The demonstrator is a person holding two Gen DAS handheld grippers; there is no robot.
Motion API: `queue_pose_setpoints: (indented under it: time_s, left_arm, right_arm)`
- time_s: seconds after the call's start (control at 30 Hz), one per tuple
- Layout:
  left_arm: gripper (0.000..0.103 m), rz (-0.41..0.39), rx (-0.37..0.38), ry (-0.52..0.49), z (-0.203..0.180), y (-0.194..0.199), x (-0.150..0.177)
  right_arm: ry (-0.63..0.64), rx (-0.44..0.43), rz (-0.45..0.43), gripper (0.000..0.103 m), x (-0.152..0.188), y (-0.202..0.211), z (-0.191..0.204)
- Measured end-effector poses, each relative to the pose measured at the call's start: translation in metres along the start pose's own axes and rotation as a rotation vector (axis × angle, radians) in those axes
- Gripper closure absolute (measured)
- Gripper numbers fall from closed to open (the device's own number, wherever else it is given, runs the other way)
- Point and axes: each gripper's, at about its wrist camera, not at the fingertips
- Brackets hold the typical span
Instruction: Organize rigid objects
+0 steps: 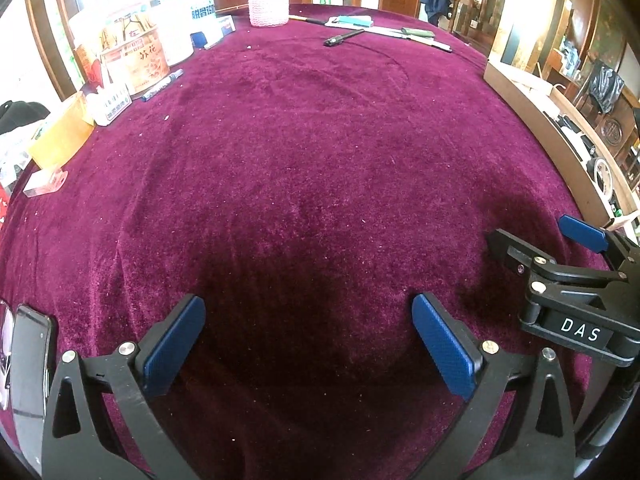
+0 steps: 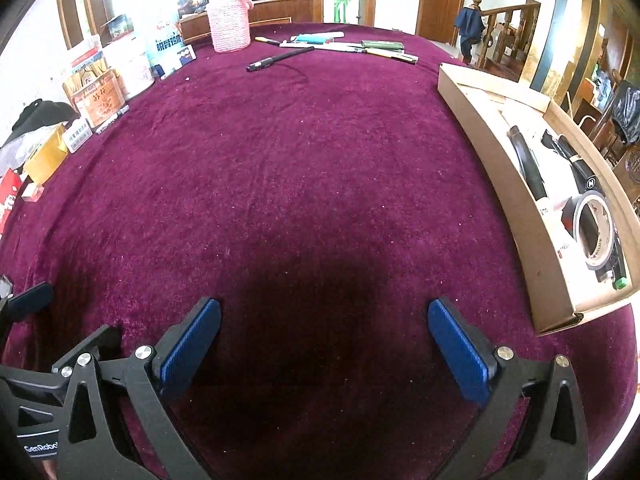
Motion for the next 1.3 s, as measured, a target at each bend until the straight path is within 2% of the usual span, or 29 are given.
queue_pose_setpoints:
  time_s: [1.3]
  left_arm:
    - [0.0, -0.003, -0.003, 0.006, -0.0028, -0.0011, 0.0008]
  right_arm:
    - [0.013, -0.006, -0.001, 0.001, 0.0017, -0.0014, 0.0002]
Point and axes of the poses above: each gripper's, at about its wrist camera, not at the fingertips, and y roughly against the way its jaws point, z to its left, x to its underside, and after that the axes turned 1 degree about x, right-handed
